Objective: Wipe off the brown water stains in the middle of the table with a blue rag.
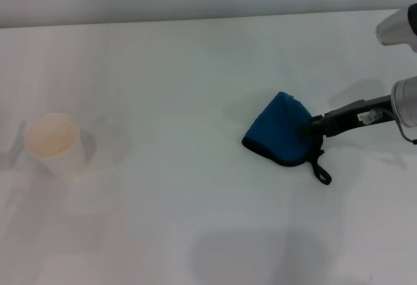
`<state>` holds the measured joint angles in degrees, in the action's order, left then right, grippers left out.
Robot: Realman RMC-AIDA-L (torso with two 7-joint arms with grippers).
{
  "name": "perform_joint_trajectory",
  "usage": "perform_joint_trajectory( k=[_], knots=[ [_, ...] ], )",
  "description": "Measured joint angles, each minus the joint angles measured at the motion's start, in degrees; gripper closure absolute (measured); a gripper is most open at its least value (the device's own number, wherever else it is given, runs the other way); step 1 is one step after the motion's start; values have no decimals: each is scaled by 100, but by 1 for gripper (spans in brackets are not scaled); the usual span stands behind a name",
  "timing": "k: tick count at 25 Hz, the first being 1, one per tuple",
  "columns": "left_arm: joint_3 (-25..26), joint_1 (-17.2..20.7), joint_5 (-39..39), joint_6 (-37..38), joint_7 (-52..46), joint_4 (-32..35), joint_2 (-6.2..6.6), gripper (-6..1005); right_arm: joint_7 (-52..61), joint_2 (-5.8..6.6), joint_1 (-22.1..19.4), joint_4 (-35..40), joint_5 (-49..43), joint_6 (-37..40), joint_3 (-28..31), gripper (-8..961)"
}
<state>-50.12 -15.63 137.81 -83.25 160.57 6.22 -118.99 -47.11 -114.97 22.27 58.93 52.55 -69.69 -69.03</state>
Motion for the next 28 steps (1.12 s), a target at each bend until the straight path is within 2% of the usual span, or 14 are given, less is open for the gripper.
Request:
perform_joint_trajectory(
  k=[10, 16, 20, 24, 25, 26, 28],
  knots=[
    [11, -9, 6, 47, 0, 12, -1, 108, -362, 3, -217, 553, 140, -138, 534, 544],
    [5, -19, 19, 57, 0, 11, -1, 108, -1360, 12, -516, 446, 964, 397, 868, 530],
    [11, -23, 22, 62, 0, 10, 6, 107, -2739, 20, -641, -104, 2062, 519, 1396, 520],
    [20, -63, 26, 73, 0, 10, 8, 107, -4507, 19, -686, -872, 3209, 259, 1824, 511],
    [22, -66, 26, 75, 0, 10, 8, 107, -5338, 22, -708, -1240, 3727, 136, 1956, 508],
    [21, -72, 27, 75, 0, 10, 8, 107, -5338, 22, -708, -1240, 3727, 136, 1956, 506],
    [22, -82, 27, 76, 0, 10, 8, 107, -6127, 23, -720, -1541, 4072, -32, 2090, 501]
  ],
)
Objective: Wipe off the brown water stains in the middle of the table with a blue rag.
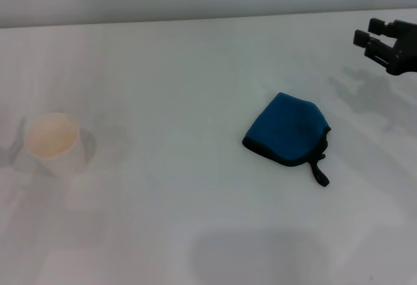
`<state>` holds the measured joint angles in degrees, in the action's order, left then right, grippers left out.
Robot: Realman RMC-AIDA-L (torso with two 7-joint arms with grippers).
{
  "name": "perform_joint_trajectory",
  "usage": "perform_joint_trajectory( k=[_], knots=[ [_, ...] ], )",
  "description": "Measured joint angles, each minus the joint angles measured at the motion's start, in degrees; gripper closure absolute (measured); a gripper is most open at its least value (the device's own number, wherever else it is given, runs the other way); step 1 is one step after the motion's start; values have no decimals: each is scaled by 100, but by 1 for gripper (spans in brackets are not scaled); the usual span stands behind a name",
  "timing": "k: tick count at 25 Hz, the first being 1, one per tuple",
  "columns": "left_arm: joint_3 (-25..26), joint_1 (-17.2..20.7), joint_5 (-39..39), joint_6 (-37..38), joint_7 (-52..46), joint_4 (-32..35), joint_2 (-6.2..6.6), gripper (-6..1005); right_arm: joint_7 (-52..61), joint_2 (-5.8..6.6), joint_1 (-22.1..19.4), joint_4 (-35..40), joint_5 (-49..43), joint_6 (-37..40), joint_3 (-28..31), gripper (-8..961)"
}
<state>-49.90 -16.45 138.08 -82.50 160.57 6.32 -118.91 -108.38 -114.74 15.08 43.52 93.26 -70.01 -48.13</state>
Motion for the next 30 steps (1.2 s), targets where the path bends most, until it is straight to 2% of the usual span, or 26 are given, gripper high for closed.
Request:
perform_joint_trajectory(
  k=[2, 5, 7, 8, 12, 17, 21, 27, 30],
  knots=[
    [-1, -12, 0, 0, 0, 0, 0, 108, -959, 2, -9, -517, 410, -236, 382, 496],
    [-2, -31, 0, 1, 0, 0, -2, 108, -1323, 3, -4, -820, 570, -302, 740, 489],
    [-3, -52, 0, 20, 0, 0, -6, 107, -1870, 5, -1, -1205, 634, -358, 1383, 484],
    [-3, -61, 0, 41, 0, 0, -6, 107, -1870, 5, -1, -1205, 634, -358, 1383, 433],
    [-3, -82, -1, 74, 0, 1, -9, 106, -2724, 4, -19, -1710, 640, -409, 2233, 228],
    [-2, -86, -1, 105, 0, -6, -17, 107, -4035, 4, 4, -2627, 655, -548, 3460, 81],
    [5, -86, 4, 149, 0, -20, -18, 108, -4763, 4, -11, -3155, 664, -592, 4091, 84],
    [7, -62, 112, 153, 0, -53, -31, 108, -4906, 4, -51, -3606, 668, -419, 4561, 87],
    [7, -64, 134, 153, 0, -59, -37, 107, -5168, 4, -54, -3904, 669, -232, 5005, 90]
  ],
)
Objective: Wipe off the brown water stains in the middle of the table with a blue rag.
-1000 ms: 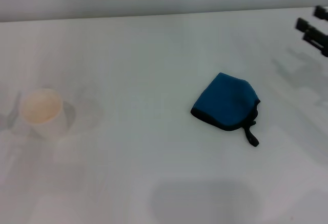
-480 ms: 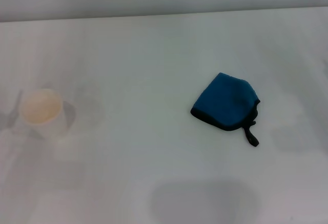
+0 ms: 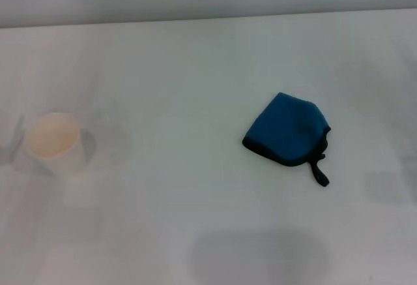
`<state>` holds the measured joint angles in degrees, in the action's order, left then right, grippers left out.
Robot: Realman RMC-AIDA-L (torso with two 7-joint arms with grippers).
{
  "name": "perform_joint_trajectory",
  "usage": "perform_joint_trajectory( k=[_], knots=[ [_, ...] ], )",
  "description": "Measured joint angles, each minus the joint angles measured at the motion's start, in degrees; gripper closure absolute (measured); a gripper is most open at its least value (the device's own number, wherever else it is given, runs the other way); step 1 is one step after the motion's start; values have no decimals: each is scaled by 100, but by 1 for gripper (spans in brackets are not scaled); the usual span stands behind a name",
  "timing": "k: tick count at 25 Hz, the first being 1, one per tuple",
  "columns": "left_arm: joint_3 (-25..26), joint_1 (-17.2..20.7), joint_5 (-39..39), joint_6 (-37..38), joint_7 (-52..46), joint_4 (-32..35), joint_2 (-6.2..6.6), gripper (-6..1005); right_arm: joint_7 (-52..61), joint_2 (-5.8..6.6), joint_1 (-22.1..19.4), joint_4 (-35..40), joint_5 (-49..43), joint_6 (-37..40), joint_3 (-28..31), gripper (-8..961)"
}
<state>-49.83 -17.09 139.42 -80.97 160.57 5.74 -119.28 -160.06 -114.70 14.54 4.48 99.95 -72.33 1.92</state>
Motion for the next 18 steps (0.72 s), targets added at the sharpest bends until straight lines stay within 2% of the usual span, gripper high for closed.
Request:
perform_joint_trajectory(
  k=[5, 18],
  knots=[
    [-1, -4, 4, 0, 0, -69, 0, 107, -416, 0, -7, -359, -1, 30, 598, 95],
    [-4, -86, 68, 312, -31, -175, -8, 106, -551, 0, 11, -304, 1, 199, 652, 95]
  ],
)
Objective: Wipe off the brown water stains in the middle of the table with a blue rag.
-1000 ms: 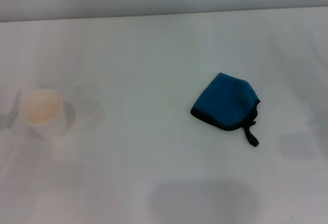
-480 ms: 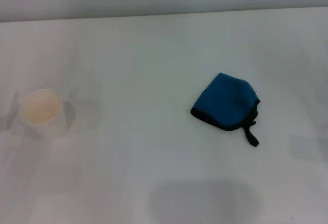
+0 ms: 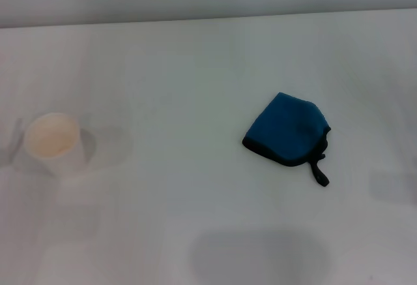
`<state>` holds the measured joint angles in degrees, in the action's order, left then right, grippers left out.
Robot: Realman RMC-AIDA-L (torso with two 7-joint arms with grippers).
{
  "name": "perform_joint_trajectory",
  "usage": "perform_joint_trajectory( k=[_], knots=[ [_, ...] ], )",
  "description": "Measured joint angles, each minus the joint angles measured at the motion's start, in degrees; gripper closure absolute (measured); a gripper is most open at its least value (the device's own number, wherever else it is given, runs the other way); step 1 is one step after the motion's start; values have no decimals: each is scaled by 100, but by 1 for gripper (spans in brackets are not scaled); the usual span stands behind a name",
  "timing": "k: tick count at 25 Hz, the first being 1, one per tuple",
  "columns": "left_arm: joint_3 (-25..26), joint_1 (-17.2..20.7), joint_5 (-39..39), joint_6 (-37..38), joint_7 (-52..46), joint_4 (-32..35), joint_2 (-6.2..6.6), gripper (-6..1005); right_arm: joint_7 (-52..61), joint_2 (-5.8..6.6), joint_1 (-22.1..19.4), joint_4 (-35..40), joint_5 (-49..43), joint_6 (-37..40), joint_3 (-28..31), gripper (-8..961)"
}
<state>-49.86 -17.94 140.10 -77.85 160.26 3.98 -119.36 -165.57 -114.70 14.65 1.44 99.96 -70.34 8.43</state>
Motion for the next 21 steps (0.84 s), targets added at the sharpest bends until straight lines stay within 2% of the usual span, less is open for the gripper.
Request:
perform_joint_trajectory(
  k=[21],
  knots=[
    [4, -172, 62, 58, 19, 12, 0, 106, -61, 0, 38, 18, -15, 30, 45, 95]
  ],
)
